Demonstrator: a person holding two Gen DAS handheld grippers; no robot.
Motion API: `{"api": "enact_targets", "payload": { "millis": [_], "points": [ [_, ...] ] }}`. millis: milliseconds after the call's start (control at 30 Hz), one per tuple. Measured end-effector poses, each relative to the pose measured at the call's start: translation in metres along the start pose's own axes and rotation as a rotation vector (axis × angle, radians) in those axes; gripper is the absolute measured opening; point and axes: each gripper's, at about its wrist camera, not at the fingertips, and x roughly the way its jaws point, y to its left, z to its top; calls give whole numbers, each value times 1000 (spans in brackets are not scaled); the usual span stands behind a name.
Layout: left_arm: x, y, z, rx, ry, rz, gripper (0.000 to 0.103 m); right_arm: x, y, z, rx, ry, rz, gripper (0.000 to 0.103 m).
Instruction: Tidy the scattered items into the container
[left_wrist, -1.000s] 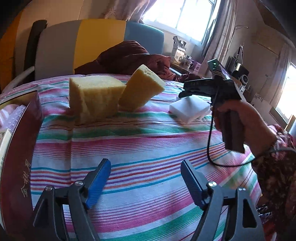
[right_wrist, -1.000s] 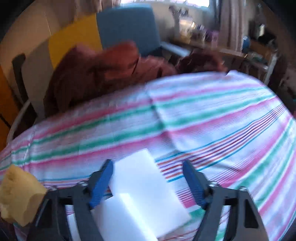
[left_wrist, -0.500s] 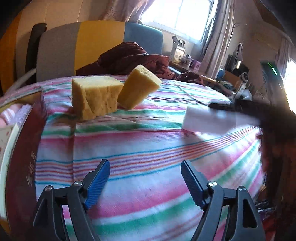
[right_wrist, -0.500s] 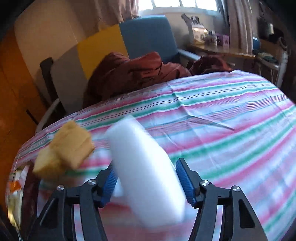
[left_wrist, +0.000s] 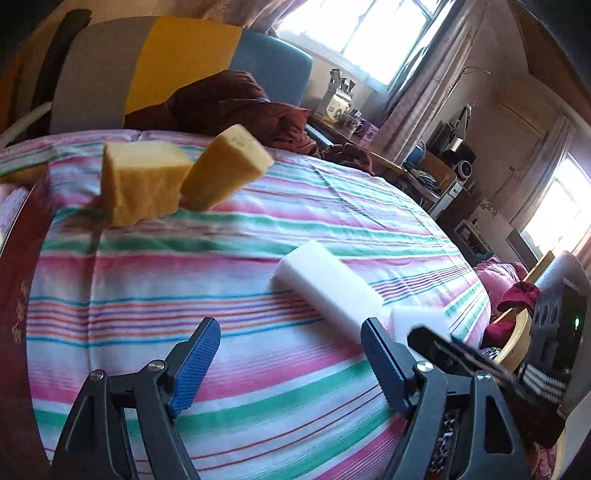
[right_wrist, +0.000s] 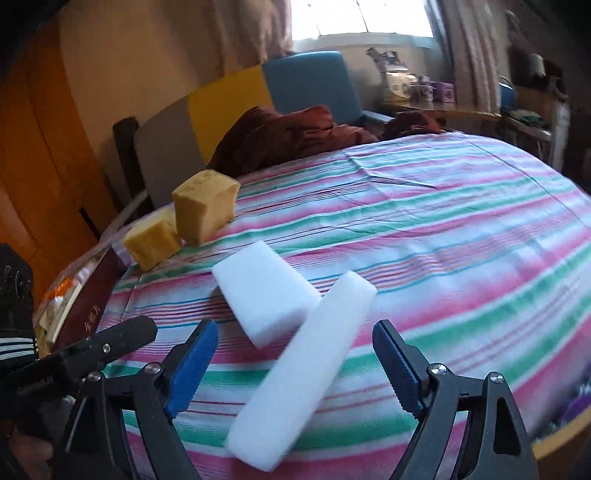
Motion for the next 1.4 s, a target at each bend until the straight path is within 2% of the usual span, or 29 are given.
{"api": "enact_targets", "payload": {
  "millis": [133, 267, 367, 633, 733, 867, 1000, 1067, 1133, 1400],
  "points": [
    [12, -13, 10, 4, 24, 24, 80, -6, -15, -6, 72, 6, -1, 91],
    [31, -37, 18, 121, 52, 123, 80, -11, -27, -15, 125, 23, -23, 92],
    [42, -50, 19, 161, 99, 147, 80, -18, -29, -18, 145, 27, -17, 95],
    [73, -58, 35, -14, 238, 143, 80, -16, -8, -32, 63, 23, -72, 96],
    [87, -58, 43, -70, 292, 166, 80, -15, -5, -36, 37, 6, -95, 96],
    [106, -59, 46, -45, 340, 242, 80, -15, -7, -39, 10, -10, -135, 96],
    [107, -62, 42, 46, 328, 214, 81, -17, -6, -42, -13, -30, -149, 94],
    [99, -55, 40, 63, 313, 172, 74, -17, -6, -42, -15, -30, -147, 91],
    [90, -48, 36, 85, 297, 145, 71, -19, -7, -40, -3, -28, -134, 87],
    [60, -29, 23, 74, 252, 127, 60, -19, -9, -42, 7, -16, -129, 85]
  ]
}}
